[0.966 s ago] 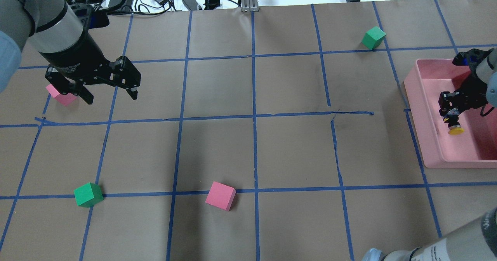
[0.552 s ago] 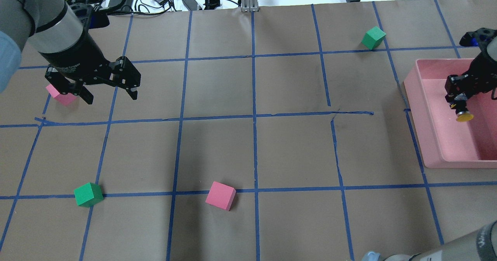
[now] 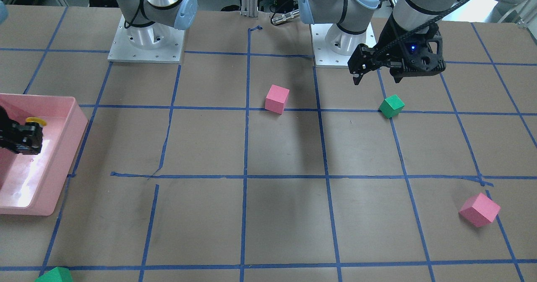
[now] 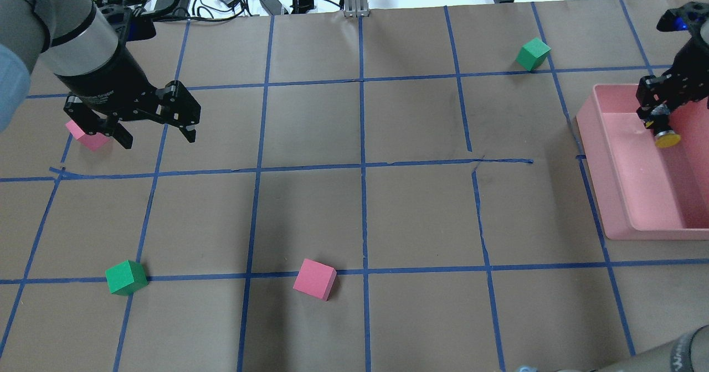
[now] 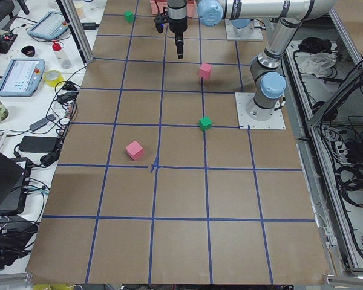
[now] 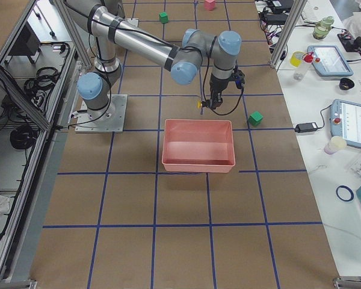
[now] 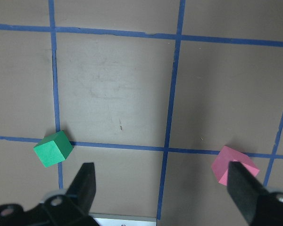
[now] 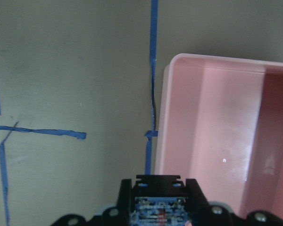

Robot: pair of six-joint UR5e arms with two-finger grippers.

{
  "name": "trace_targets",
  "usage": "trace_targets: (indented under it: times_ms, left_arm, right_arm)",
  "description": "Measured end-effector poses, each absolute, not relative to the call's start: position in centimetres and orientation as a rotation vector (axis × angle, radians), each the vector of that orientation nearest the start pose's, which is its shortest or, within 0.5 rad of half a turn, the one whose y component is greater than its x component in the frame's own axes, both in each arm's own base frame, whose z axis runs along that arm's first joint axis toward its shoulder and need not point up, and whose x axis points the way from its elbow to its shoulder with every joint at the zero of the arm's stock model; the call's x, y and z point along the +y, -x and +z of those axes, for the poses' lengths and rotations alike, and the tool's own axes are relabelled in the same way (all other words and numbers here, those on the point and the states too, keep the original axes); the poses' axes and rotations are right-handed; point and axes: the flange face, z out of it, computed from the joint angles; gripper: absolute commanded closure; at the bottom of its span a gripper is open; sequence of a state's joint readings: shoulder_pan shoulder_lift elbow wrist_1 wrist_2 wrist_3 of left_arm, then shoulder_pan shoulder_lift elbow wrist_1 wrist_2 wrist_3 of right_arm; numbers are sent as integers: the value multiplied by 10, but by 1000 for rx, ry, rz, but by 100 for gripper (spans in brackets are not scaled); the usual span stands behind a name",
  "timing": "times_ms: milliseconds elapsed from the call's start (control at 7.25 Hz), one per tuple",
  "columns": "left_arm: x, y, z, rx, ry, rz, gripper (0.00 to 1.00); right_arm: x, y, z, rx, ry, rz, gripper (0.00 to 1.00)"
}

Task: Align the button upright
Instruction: 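Lift the switch out of the pink bin with the right gripper, then carry the switch to the table center and set it down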

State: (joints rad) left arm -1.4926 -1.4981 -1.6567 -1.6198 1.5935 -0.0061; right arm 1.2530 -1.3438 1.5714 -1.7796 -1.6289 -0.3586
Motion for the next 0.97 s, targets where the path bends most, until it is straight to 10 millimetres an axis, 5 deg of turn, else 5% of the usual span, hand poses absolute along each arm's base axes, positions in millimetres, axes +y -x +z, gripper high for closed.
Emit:
trace_targets:
  times_ms: [414, 828, 966]
  left_arm:
    - [-464, 95, 475, 3118, 130, 100, 0]
    - [-464, 95, 474, 3118, 130, 103, 0]
    - [-464, 95, 474, 3118, 129, 102, 0]
  right_arm:
    - [-594, -112, 369, 3194, -43, 1, 100]
    - [-593, -281, 287, 3127, 14, -192, 100]
    - [-583, -320, 262, 3095, 85, -190, 100]
